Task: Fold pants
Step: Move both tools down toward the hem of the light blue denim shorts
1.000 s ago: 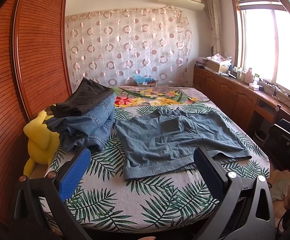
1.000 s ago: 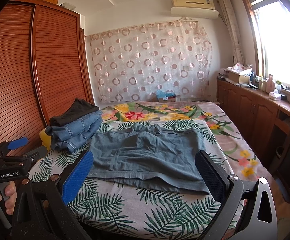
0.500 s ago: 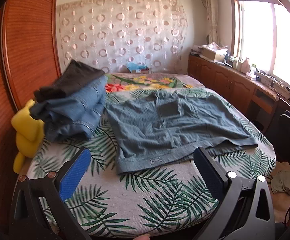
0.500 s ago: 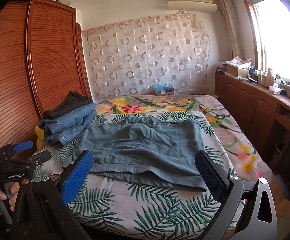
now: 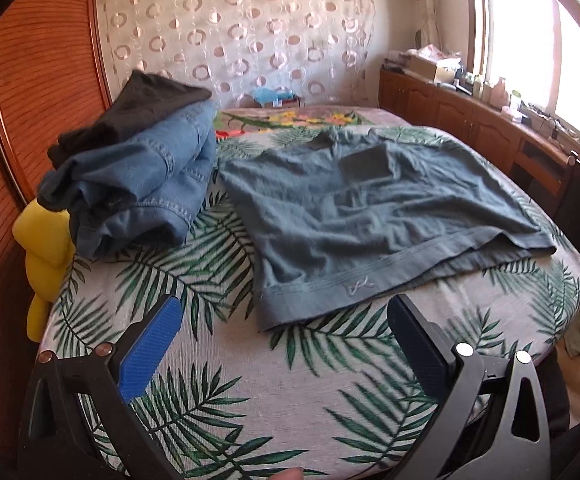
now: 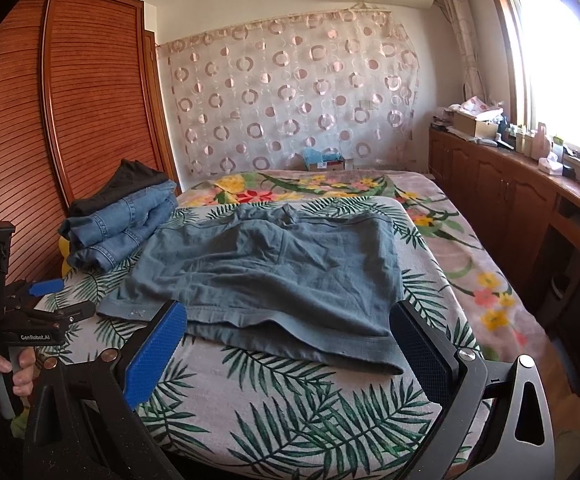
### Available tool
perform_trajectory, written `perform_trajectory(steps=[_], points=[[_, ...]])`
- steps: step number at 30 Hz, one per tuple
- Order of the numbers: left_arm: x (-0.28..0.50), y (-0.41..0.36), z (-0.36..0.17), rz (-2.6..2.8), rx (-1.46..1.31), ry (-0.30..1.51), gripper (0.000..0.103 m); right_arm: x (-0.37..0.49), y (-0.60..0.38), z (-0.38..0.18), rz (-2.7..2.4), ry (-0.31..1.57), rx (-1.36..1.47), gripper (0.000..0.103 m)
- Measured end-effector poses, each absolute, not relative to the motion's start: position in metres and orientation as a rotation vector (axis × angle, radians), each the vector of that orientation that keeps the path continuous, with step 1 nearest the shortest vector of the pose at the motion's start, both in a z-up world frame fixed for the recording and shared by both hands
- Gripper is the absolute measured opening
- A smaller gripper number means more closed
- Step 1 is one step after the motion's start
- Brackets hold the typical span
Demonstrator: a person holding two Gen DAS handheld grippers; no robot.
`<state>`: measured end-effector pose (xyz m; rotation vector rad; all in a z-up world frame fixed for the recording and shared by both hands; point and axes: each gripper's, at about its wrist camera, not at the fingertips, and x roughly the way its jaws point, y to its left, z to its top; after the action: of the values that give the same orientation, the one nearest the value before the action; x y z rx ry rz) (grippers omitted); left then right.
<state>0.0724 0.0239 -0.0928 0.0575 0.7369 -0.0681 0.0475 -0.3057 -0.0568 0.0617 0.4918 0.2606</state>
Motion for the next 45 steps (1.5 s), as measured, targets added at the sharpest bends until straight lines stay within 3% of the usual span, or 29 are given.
perform_trajectory(steps=[11, 16, 23, 27, 29, 35, 37, 40, 45], points=[[0.078, 0.048, -0.114, -0.059, 0.057, 0.82, 0.102, 0.055, -0.315, -0.065, 0.215, 0.563, 0.033, 0.1], [0.08, 0.055, -0.118, -0.054, 0.054, 0.837, 0.095, 0.057, -0.33, -0.069, 0.175, 0.604, 0.038, 0.094], [0.083, 0.062, -0.121, -0.057, 0.037, 0.848, 0.095, 0.058, -0.345, -0.069, 0.143, 0.676, 0.038, 0.087], [0.087, 0.059, -0.122, -0.063, 0.04, 0.852, 0.094, 0.056, -0.346, -0.064, 0.137, 0.713, 0.038, 0.079], [0.088, 0.058, -0.122, -0.067, 0.042, 0.853, 0.093, 0.054, -0.347, -0.065, 0.151, 0.734, 0.058, 0.069], [0.094, 0.057, -0.122, -0.104, 0.029, 0.858, 0.078, 0.058, -0.344, -0.061, 0.157, 0.745, 0.056, 0.059], [0.096, 0.056, -0.12, -0.112, 0.03, 0.85, 0.073, 0.058, -0.344, -0.059, 0.153, 0.743, 0.043, 0.043], [0.1, 0.055, -0.117, -0.117, 0.027, 0.836, 0.06, 0.062, -0.344, -0.061, 0.137, 0.741, 0.034, 0.032], [0.102, 0.055, -0.118, -0.117, 0.032, 0.849, 0.054, 0.065, -0.345, -0.062, 0.14, 0.739, 0.043, 0.03]])
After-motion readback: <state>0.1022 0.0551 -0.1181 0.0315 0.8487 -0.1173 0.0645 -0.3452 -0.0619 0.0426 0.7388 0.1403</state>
